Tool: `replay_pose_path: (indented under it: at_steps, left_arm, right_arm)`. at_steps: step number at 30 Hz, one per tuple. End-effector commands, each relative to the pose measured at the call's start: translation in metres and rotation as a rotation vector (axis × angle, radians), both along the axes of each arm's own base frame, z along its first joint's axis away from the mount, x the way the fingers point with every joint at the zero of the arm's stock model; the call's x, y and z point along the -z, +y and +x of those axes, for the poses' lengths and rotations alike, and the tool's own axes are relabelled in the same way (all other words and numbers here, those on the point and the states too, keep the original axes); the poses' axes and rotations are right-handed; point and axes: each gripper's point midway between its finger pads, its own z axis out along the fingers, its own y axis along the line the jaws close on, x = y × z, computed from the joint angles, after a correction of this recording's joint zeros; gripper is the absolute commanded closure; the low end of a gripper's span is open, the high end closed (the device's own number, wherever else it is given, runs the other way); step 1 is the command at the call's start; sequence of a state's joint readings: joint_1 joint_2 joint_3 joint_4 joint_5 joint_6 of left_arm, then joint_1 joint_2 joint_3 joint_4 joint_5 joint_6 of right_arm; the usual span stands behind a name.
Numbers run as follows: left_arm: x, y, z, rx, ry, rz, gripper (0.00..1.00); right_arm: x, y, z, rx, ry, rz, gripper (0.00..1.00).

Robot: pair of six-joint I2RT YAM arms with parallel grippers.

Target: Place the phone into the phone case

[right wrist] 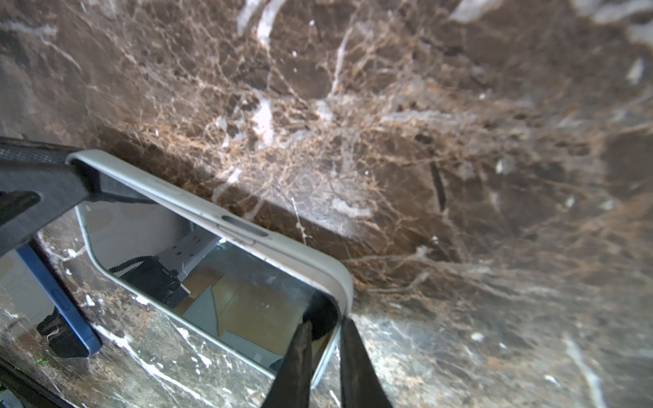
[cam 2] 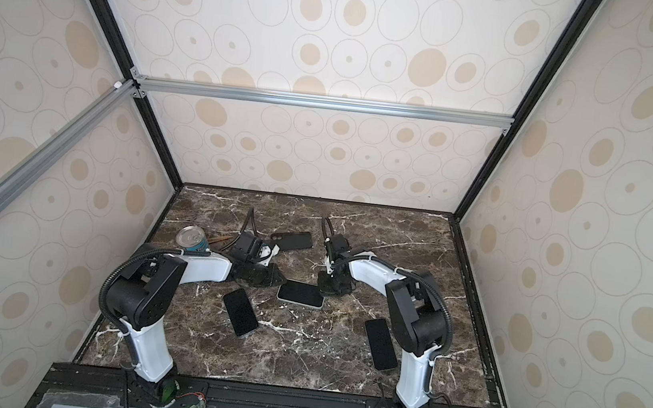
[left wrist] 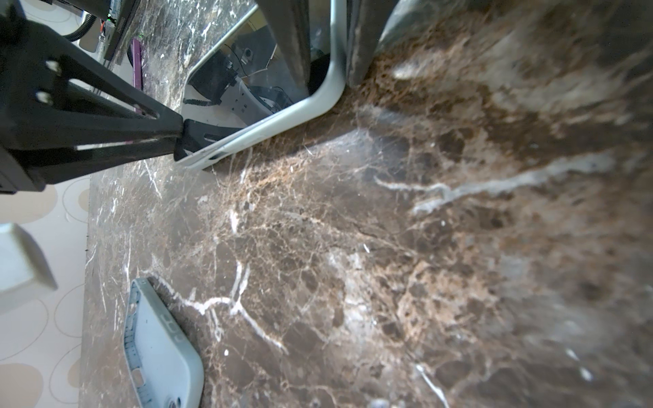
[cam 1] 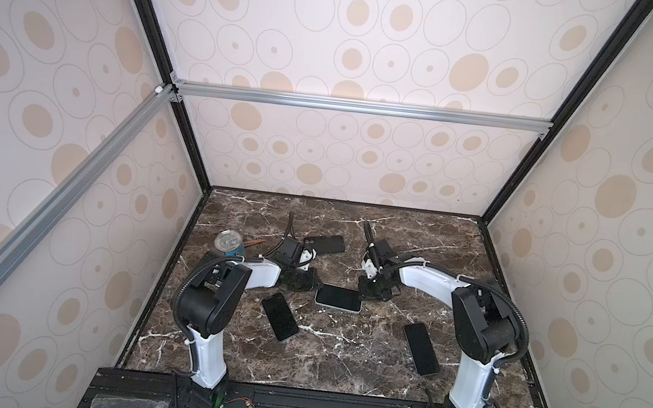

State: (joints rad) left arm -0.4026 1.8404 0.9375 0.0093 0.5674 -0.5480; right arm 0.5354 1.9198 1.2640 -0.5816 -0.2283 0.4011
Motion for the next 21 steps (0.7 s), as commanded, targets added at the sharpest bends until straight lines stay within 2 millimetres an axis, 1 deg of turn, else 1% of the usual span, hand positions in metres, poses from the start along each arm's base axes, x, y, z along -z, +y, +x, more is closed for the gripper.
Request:
replay_pose_path:
  at_steps: [1,4,6,13,17,21]
  left_arm:
    - [0.0,-0.001,0.002,0.015,0.001,0.011,0.82]
    - [-0.001,-0.001,0.002,0.013,-0.004,0.005,0.83]
    - [-0.001,-0.001,0.002,0.011,-0.007,0.007,0.83]
    - [0.002,0.0,0.001,0.007,0.002,0.009,0.83]
    - [0.003,0.0,0.002,0.005,0.002,0.011,0.83]
    - [0.001,-0.001,0.002,0.007,-0.001,0.008,0.83]
  right_arm:
    - [0.065,-0.039,-0.025,0.009,0.116,-0.206,0.84]
    - [0.083,-0.048,-0.04,-0.008,0.156,-0.271,0.85]
    - [0.09,-0.051,-0.05,-0.027,0.17,-0.314,0.85]
    - [0.114,-0.055,-0.077,-0.065,0.189,-0.399,0.85]
    - [0.13,-0.055,-0.089,-0.083,0.218,-0.425,0.85]
    - [0.132,-0.058,-0.093,-0.1,0.223,-0.458,0.84]
